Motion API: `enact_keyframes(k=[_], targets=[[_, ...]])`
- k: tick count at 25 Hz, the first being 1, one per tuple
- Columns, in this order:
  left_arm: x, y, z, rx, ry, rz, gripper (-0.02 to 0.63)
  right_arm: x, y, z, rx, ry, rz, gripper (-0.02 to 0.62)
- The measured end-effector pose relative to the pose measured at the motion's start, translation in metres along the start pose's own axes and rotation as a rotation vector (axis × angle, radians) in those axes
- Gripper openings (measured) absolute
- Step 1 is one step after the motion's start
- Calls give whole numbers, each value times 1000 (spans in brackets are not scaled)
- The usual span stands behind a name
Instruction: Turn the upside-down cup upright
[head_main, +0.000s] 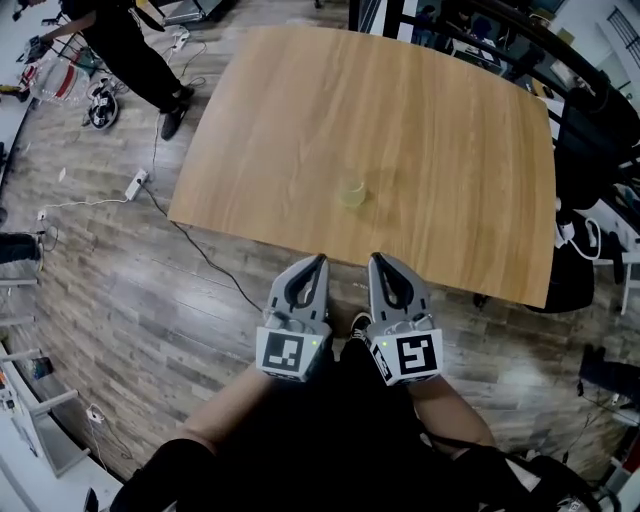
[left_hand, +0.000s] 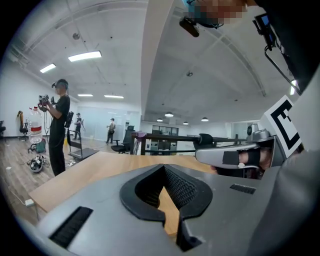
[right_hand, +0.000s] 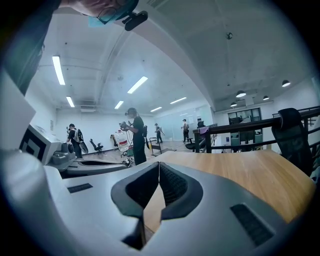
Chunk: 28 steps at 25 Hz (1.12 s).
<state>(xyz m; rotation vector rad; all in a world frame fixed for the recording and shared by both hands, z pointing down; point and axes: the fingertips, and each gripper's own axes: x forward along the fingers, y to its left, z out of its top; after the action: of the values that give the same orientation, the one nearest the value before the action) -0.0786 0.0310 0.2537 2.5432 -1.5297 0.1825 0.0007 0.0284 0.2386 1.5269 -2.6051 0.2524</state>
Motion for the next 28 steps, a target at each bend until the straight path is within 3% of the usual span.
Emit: enact_keyframes(k=[9,15,18,19,21,22,28], targets=[[68,53,-37,38,10,-99,8,75,-19,-36,-14,66,-42,14],[116,66,-76,30,31,-128,9,116,-50,-79,0,116,-15,14],[132,72,-95,50,48,-135,47,133,-59,-98,-10,129,4,18],[136,75,-101,53,51,-135,51,139,-60,-103,-9,132,18,41],[142,79,-112,52,58,-134,65,151,-60,-116,6,150,61,176],[145,81,-119,48,62,-131,67,156,-61,-123,13,163,77,209],[143,86,-151,28,79,-96,67,183,-71,-152,14,183,104,265]])
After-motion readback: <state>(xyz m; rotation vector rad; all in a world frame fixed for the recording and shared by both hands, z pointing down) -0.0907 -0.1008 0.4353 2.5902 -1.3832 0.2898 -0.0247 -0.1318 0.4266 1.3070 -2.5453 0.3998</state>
